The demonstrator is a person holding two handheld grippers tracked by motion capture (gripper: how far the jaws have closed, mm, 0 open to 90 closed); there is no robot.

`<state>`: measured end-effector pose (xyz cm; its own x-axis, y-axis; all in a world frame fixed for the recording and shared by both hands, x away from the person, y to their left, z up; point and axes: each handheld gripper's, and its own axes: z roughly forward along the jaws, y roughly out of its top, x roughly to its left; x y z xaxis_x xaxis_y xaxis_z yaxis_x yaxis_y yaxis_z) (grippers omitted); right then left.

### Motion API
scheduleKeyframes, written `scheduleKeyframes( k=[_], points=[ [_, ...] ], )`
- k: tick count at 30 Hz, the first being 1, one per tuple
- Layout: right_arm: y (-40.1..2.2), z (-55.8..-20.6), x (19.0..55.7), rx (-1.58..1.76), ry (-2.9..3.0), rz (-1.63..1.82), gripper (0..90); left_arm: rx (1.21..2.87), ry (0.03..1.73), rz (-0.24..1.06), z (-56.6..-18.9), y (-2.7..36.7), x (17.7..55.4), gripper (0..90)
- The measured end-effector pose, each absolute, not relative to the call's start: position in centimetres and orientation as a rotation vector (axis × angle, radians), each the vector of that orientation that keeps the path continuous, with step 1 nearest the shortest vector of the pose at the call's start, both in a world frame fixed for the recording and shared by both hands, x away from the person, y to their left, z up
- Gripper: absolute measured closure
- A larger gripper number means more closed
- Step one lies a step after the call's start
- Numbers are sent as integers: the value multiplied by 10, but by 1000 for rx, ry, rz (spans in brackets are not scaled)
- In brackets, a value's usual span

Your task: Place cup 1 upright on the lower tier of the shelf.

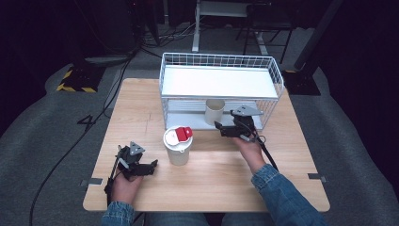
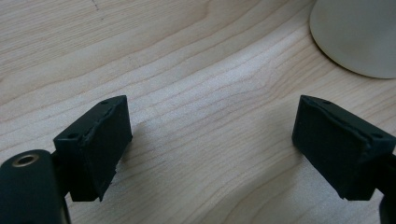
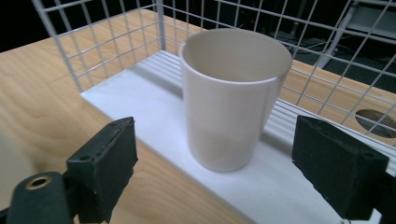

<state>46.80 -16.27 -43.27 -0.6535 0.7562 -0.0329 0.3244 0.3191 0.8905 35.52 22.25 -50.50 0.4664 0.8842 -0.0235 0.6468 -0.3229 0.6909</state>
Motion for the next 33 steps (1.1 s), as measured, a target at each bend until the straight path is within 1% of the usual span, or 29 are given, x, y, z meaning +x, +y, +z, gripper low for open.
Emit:
scheduleKeyframes(
  k=[11,12,22,33],
  points=[
    [-189,-412,439,930,2170,1282,144,2086,1253,473,-505,221,354,125],
    [-197,-410,433,938,2169,1282,144,2088,1247,469,-505,221,354,124],
    [-229,-403,412,943,2174,1252,144,2111,1212,455,-505,221,363,116],
    [-267,-403,391,976,2151,1248,144,2109,1206,456,-505,222,364,121]
  ],
)
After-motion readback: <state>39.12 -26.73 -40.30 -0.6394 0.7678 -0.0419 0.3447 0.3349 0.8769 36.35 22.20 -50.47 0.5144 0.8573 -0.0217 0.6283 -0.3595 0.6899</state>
